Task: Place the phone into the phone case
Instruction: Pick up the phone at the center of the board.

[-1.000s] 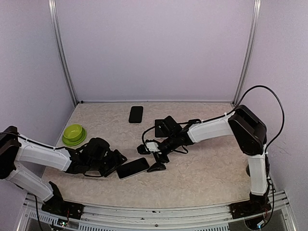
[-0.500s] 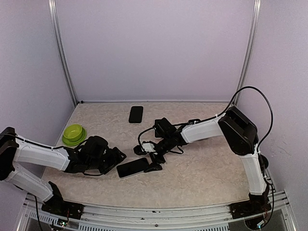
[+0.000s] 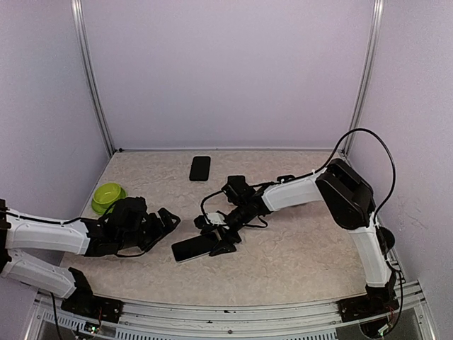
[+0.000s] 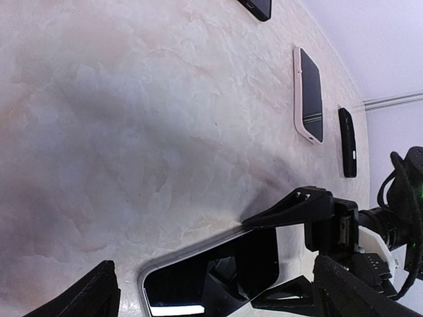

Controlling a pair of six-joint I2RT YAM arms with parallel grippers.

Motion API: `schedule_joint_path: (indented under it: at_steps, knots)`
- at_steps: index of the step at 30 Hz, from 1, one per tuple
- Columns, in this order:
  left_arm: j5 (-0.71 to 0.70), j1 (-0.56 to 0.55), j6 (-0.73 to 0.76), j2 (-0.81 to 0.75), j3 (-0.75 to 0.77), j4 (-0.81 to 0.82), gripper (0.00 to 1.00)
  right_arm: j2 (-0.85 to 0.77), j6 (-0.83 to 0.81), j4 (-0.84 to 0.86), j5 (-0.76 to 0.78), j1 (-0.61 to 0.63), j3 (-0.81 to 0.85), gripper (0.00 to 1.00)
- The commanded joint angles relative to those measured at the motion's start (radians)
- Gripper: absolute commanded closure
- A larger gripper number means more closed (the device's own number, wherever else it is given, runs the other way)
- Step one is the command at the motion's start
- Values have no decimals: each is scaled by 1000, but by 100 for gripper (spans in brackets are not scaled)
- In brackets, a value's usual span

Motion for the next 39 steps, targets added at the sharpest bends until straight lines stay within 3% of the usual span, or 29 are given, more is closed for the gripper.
schedule_joint_path:
  at_steps: [1, 11, 18, 30, 39]
  knots:
    - [-31, 4, 29, -23, -17, 6, 1, 43, 19, -53, -2, 18, 8, 13]
    - [-35, 4, 23, -38, -40, 11, 2, 27, 56, -20, 7, 19, -13, 27]
    - [-44, 1, 28, -62, -67, 15, 3, -25, 119, 93, 40, 23, -75, 41]
    - [11, -2, 96, -96, -138, 115, 6, -227, 197, 410, 144, 35, -316, 46]
    - [119, -3, 156, -45, -162, 290, 6, -346, 225, 580, 212, 48, -457, 49]
